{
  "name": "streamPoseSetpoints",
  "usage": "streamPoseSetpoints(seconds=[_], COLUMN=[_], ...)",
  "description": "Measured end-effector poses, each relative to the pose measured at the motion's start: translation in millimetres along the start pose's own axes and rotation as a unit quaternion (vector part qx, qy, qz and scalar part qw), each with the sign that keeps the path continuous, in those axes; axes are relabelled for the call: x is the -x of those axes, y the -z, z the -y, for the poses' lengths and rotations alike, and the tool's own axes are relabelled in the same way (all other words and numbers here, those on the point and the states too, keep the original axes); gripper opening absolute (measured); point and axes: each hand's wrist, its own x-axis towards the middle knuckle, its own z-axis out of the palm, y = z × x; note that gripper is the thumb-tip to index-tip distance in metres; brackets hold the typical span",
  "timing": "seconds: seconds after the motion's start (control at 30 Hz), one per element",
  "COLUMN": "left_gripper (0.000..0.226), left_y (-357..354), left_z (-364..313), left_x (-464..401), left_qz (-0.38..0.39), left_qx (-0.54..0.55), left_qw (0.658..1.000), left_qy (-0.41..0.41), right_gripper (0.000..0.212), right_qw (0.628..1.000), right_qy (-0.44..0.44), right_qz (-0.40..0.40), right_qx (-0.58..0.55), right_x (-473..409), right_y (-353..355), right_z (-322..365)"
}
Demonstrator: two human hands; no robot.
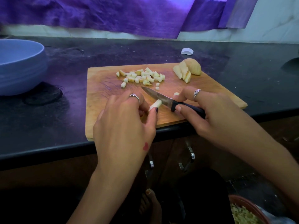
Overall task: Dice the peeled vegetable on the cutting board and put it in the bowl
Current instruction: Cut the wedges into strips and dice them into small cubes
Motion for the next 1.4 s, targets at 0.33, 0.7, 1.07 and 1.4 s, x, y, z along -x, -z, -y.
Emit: streamPoseSetpoints(seconds=[0.33,0.7,1.07,1.4], left_gripper=[0.020,0.020,0.019,0.010], left_y=[0,-2,-3,5], left_z=[-1,-1,-3,5], left_x=[2,1,1,0], left_qz=[-0.007,-0.019,-0.018,0.037], left_qx=[-0.004,-0.013,-0.020,0.005], left_qw=[1.000,1.000,1.000,0.999], left_qy=[0.008,0.007,0.009,0.000], right_gripper=[0.016,0.024,0.024,0.022], right_qw=[0.993,0.995,0.995,0.995], right_qy=[0.023,0.016,0.021,0.024], right_qz=[-0.107,-0.060,-0.058,-0.082], right_qx=[0.040,0.080,0.082,0.052], right_x=[22,14,23,23], right_y=[10,1,10,2], right_z=[-10,-1,-11,-6])
